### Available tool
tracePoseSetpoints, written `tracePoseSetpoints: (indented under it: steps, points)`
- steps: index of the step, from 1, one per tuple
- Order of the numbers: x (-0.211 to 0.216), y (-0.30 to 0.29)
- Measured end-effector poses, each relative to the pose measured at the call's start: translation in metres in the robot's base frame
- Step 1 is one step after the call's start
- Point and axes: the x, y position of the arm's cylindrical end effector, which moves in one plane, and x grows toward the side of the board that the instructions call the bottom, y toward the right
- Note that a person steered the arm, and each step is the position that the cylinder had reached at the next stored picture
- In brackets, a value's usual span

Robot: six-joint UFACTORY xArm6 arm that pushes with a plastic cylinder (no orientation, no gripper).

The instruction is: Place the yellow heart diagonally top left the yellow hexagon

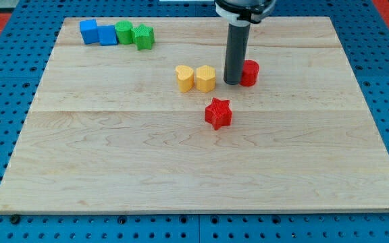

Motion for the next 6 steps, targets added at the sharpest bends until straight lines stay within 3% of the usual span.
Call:
tracePoseSetpoints:
  steps: [1,2,4,5,6]
  points:
    - [0.05,-0.053]
    - [0.026,-0.087]
    - [-0.005,-0.09]
    - [0.066,-0.099]
    - [0.047,-0.047]
